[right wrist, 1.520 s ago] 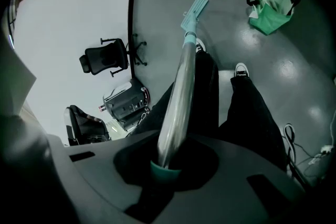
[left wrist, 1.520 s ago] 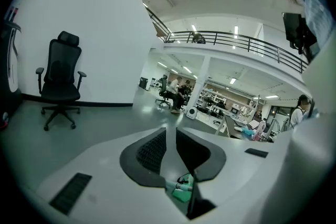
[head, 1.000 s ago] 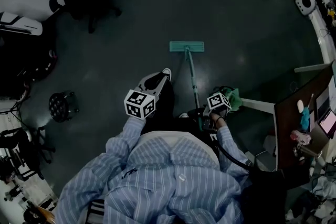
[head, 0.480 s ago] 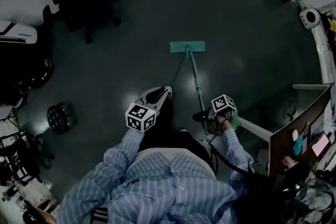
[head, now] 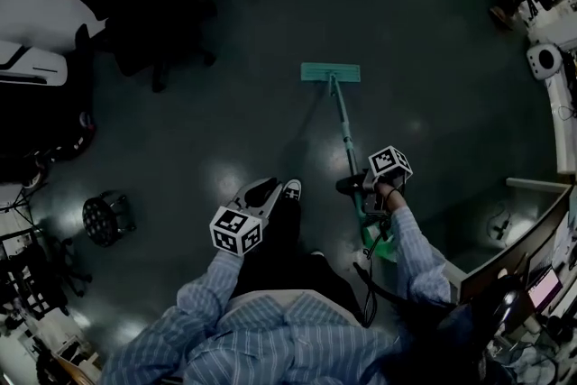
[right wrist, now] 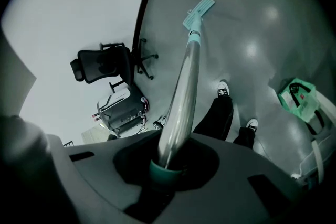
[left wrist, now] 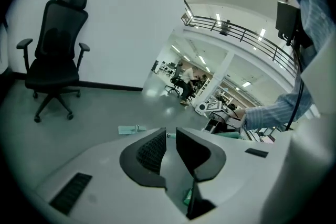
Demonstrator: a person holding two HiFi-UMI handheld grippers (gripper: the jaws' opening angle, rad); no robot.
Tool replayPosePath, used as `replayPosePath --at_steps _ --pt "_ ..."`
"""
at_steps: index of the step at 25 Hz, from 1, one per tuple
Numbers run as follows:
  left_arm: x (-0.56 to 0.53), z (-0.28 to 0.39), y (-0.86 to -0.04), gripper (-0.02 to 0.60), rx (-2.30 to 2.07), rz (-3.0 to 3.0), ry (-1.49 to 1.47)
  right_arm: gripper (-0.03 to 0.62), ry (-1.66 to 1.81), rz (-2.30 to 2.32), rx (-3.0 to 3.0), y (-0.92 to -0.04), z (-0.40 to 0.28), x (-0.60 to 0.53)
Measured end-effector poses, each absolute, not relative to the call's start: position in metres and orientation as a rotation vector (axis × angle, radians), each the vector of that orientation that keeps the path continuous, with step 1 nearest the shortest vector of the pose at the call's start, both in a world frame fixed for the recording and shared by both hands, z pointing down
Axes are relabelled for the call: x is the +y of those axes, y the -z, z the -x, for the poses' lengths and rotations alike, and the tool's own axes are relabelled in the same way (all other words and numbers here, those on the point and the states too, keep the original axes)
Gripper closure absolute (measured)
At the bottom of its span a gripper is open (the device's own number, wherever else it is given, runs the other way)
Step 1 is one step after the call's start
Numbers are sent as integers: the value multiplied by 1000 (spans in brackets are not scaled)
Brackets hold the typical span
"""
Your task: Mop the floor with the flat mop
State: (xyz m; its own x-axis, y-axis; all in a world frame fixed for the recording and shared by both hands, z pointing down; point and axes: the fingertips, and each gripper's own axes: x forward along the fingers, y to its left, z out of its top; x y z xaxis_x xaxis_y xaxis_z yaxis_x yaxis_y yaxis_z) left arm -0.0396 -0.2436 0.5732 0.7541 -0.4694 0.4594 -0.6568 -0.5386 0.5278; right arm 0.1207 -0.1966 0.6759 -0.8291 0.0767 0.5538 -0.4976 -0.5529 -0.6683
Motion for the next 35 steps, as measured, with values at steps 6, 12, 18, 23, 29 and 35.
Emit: replayPosePath --at_steps 6,12,18,23,29,35 --pt "-265 52 -594 522 -886 -2174 -336 557 -2367 -691 -1272 -696 -131 -297" --pt "-279 69 -606 522 -938 -2131 -320 557 -2347 -742 -1288 -719 -127 -390" --pt "-279 88 -616 522 -1001 -2077 -324 557 -2292 -797 -1279 -745 -125 -464" --pt "-274 102 -627 522 -1017 -2031 -339 559 -2354 -870 -1266 -749 -125 -516" --pt "-272 102 -629 522 -1014 -2026 -339 560 -2391 -904 -1251 -746 -130 -516" --pt "-269 88 -619 522 -988 -2074 -311 560 -2368 -889 -1249 -750 -130 -463"
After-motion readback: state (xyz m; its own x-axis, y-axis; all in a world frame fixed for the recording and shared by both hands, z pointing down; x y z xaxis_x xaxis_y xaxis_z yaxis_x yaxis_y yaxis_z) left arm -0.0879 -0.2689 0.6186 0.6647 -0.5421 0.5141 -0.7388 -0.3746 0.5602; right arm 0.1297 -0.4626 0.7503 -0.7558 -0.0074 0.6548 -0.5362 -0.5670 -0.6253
